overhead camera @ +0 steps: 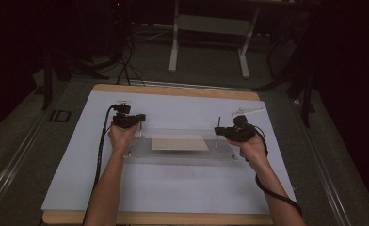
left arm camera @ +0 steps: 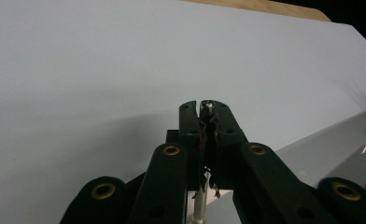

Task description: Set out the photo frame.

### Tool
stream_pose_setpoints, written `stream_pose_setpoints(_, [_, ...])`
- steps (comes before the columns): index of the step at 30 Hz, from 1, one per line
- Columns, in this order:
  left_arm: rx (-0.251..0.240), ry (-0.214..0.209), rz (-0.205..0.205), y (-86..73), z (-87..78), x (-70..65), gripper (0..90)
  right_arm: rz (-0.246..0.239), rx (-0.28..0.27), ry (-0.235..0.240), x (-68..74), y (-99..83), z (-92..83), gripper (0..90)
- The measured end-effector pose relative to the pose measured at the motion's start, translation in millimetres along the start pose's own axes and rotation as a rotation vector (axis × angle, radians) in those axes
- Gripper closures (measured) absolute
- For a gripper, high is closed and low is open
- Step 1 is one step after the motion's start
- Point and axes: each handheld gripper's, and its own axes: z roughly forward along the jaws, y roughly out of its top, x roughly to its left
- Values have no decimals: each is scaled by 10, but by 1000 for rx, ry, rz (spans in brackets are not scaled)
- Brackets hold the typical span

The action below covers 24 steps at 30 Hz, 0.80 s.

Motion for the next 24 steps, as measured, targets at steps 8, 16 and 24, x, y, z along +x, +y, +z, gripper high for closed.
stream_pose_setpoints(8, [-2, 0, -3, -4, 0, -1, 854, -71, -2, 36, 282, 9, -188, 900])
stream_pose_setpoints(16, [3, 1, -3, 3, 4, 1, 854, -122, -25, 64, 566, -47, -345, 900])
stream_pose_setpoints(24, [7, 3, -6, 9, 8, 1, 853, -158, -65, 98, 816, -95, -446, 900])
